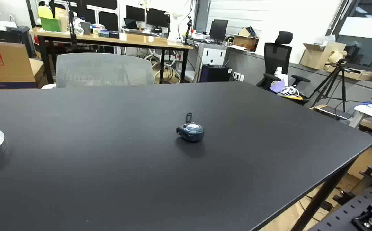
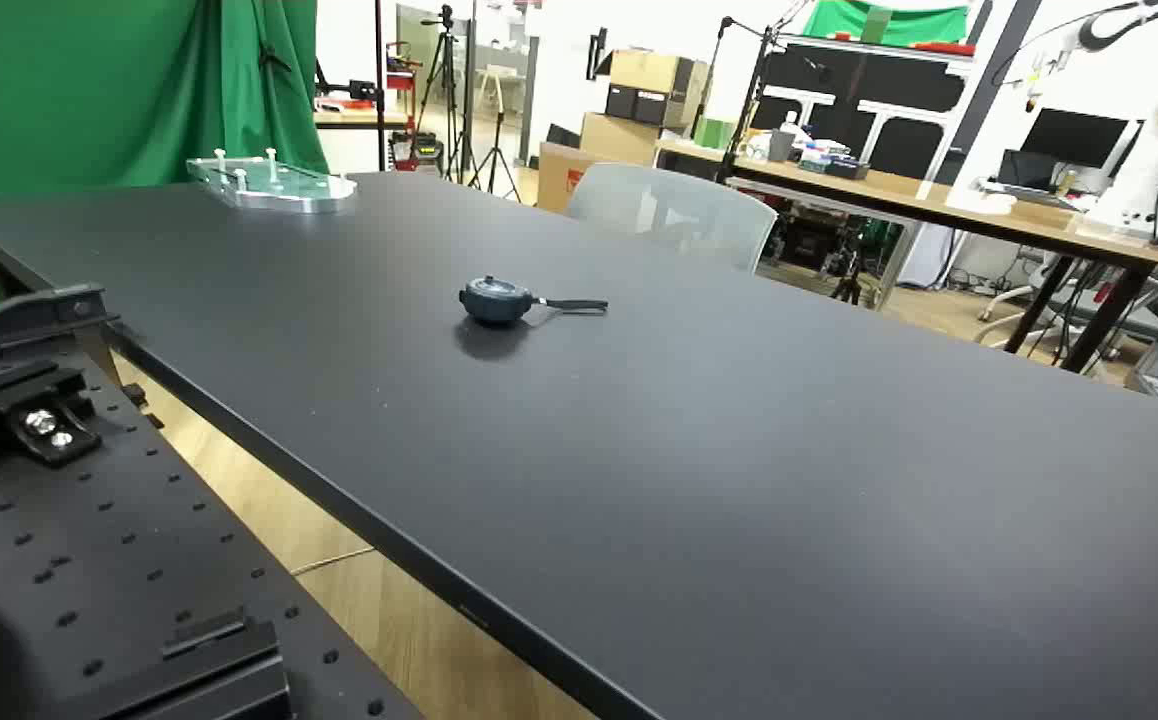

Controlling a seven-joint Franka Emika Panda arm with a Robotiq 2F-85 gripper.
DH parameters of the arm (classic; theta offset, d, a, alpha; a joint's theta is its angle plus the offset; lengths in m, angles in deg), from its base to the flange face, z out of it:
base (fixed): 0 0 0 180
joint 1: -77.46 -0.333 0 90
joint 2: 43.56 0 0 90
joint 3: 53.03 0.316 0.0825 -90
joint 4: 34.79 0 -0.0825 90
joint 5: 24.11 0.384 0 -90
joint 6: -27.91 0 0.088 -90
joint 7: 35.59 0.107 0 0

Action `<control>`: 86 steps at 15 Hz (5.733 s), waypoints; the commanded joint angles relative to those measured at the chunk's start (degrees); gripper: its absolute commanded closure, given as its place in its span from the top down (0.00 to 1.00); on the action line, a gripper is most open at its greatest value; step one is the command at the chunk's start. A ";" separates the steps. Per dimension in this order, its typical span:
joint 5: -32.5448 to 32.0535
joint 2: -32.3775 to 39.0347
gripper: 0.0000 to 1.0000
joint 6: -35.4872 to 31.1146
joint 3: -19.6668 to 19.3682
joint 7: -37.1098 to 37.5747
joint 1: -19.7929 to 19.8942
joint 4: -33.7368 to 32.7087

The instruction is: Move the measuring tape forward

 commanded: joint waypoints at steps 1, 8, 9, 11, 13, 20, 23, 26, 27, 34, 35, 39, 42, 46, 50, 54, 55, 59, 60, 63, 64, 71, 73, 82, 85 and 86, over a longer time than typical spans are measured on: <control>-0.17 0.02 1.00 0.17 -0.37 0.19 -0.45 -0.15; -0.17 0.02 1.00 0.14 -0.37 0.18 -0.45 -0.15; -0.17 0.02 1.00 0.14 -0.37 0.18 -0.45 -0.15; -0.17 0.02 1.00 0.14 -0.37 0.17 -0.45 -0.15; -0.17 0.02 1.00 0.14 -0.37 0.17 -0.46 -0.15; 1.84 0.31 1.00 -10.04 4.70 1.72 -6.23 4.73; 5.14 1.89 1.00 -19.64 7.91 2.38 -10.54 8.03; 9.89 5.67 1.00 -31.12 10.37 3.05 -14.40 10.42; 11.26 7.37 1.00 -34.42 10.96 2.98 -15.37 10.75; 15.78 23.46 1.00 -55.31 12.18 0.16 -19.69 10.09; 16.35 25.33 1.00 -56.64 12.18 0.10 -19.88 9.82; 15.35 25.36 1.00 -56.95 12.85 0.51 -19.14 10.87; 13.80 26.45 1.00 -56.87 13.51 1.64 -18.70 10.31; 12.75 32.47 1.00 -57.72 15.16 2.99 -18.87 8.09; 8.37 39.37 1.00 -58.50 16.35 5.58 -18.51 4.87; 1.54 45.96 1.00 -60.38 15.85 9.21 -19.53 0.68; -0.18 47.35 1.00 -60.66 15.51 10.23 -20.00 -0.38; -1.10 51.60 1.00 -60.09 15.65 10.47 -21.28 -3.64; -0.51 52.34 1.00 -59.91 15.78 10.10 -21.41 -4.16; -0.03 54.40 1.00 -59.79 15.65 9.98 -21.97 -5.50; 0.17 55.02 1.00 -59.83 15.70 9.84 -22.03 -5.86; 5.22 58.89 0.67 -59.10 18.34 7.06 -20.59 -8.80; 7.60 59.09 0.51 -59.40 19.16 7.03 -20.09 -9.01; 17.49 55.85 0.42 -58.54 18.79 11.75 -18.59 -9.76; 15.96 53.91 0.42 -57.69 15.81 14.89 -18.80 -9.82; 15.50 52.90 0.42 -57.08 14.96 15.51 -18.78 -9.24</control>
